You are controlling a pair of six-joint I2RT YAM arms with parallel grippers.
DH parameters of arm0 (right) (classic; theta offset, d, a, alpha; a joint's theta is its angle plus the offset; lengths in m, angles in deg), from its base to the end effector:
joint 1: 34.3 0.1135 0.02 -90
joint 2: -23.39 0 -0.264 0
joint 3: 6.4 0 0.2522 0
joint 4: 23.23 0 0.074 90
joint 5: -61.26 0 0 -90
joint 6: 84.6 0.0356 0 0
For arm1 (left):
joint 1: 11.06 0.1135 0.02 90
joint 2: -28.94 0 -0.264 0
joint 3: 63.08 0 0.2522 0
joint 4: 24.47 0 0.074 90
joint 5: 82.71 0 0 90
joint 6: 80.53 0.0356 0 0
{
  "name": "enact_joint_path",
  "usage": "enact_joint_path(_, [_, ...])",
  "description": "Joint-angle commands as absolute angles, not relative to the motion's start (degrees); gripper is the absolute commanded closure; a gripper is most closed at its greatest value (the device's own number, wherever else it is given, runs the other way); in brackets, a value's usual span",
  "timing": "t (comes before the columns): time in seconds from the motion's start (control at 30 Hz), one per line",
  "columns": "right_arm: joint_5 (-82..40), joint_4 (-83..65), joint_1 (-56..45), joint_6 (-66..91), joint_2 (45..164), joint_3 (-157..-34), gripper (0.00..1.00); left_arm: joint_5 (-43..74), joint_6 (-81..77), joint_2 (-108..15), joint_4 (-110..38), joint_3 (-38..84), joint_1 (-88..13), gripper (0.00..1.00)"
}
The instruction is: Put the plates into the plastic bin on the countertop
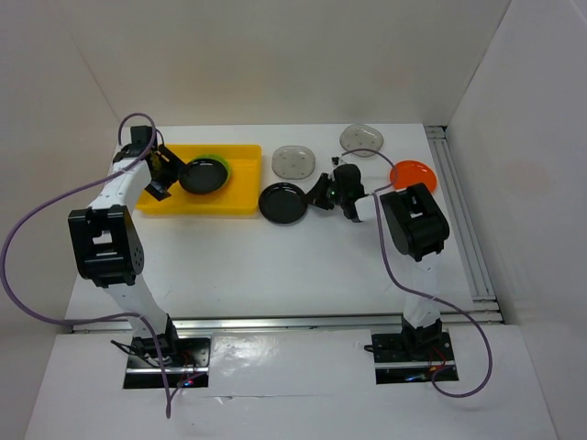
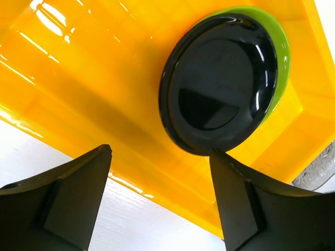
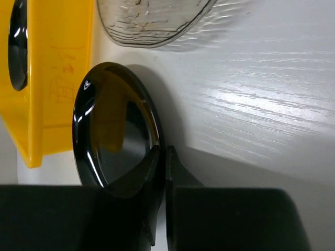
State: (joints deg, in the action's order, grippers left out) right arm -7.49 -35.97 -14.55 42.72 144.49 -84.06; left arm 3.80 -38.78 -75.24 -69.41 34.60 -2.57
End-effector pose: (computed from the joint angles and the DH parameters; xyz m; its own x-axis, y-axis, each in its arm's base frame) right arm 0.4019 0.1580 0.1114 -0.7509 0.3308 -0.5716 -0.1924 0.7184 0.6685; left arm 0.3988 0.0617 0.2553 -0.3770 -0.8092 -0.4506 -0.7001 0.5675 -0.4333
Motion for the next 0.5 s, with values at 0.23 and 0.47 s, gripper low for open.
enact_joint_path(0.23, [-29.9, -18.4, -12.1, 41.3, 130.5, -76.0, 1.00, 0.6, -35.4, -68.6, -74.3, 39.6, -7.9, 0.00])
enact_joint_path(0.47, [-42.4, -9.7, -8.8, 43.9, 103.8, -65.5, 1.00, -0.4, -29.7, -61.8, -73.2, 41.4, -29.7, 0.00])
